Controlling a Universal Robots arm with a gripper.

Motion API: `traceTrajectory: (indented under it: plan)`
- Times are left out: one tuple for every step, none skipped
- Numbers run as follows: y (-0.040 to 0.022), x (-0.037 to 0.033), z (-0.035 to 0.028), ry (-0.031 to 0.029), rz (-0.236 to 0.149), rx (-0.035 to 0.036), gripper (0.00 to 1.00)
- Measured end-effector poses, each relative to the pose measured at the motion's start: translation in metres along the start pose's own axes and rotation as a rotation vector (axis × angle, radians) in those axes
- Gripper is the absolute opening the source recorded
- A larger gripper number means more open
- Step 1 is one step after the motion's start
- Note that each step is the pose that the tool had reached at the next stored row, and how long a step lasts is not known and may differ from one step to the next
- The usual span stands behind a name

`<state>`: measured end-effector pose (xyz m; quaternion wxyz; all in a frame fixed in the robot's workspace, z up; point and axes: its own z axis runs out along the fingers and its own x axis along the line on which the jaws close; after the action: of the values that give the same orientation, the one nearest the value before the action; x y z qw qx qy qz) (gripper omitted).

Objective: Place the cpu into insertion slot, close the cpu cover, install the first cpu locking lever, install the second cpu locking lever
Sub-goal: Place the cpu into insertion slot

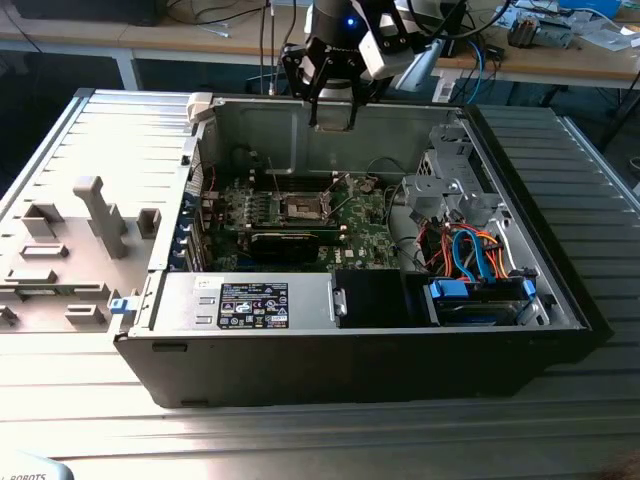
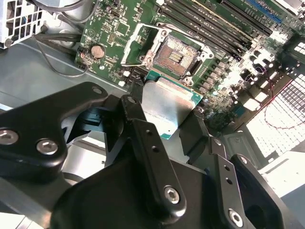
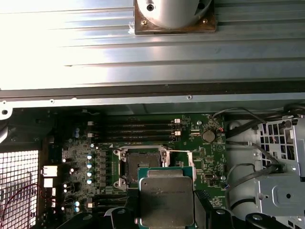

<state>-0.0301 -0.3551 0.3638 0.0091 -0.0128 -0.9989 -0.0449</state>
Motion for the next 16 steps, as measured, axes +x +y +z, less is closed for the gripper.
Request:
traceTrajectory:
  plan:
    - [0.0000, 0.0002, 0.0000, 0.0000, 0.000, 0.0000, 0.55]
    - [0.0000, 0.0004, 0.0000, 0.0001, 0.000, 0.0001, 0.55]
    - [0.0000, 0.0006, 0.0000, 0.0001, 0.000, 0.0001, 0.55]
    - [0.0000, 0.0007, 0.0000, 0.0001, 0.000, 0.0001, 0.55]
    - [0.0000, 0.0011, 0.0000, 0.0001, 0.000, 0.0001, 0.55]
    - [-0.0001, 0.0019, 0.0001, 0.0001, 0.000, 0.0001, 0.55]
    - [-0.0001, 0.0021, 0.0001, 0.0001, 0.000, 0.0002, 0.55]
    - [-0.0001, 0.0022, 0.0001, 0.0001, 0.000, 0.0001, 0.55]
    - [-0.0001, 0.0024, 0.0001, 0.0001, 0.000, 0.0001, 0.55]
    - [-0.0001, 0.0026, 0.0001, 0.0001, 0.000, 0.0001, 0.55]
    - [-0.0004, 0.0087, 0.0017, 0.0001, 0.000, 0.0001, 0.55]
    - [-0.0007, 0.0122, 0.0040, 0.0001, 0.000, 0.0001, 0.55]
    - [-0.0007, 0.0122, 0.0040, 0.0001, 0.000, 0.0001, 0.55]
    - [-0.0007, 0.0122, 0.0041, 0.0001, 0.000, 0.0001, 0.55]
    - [-0.0007, 0.0122, 0.0041, 0.0001, 0.000, 0.0001, 0.55]
    - [-0.0007, 0.0122, 0.0041, 0.0001, 0.000, 0.0001, 0.55]
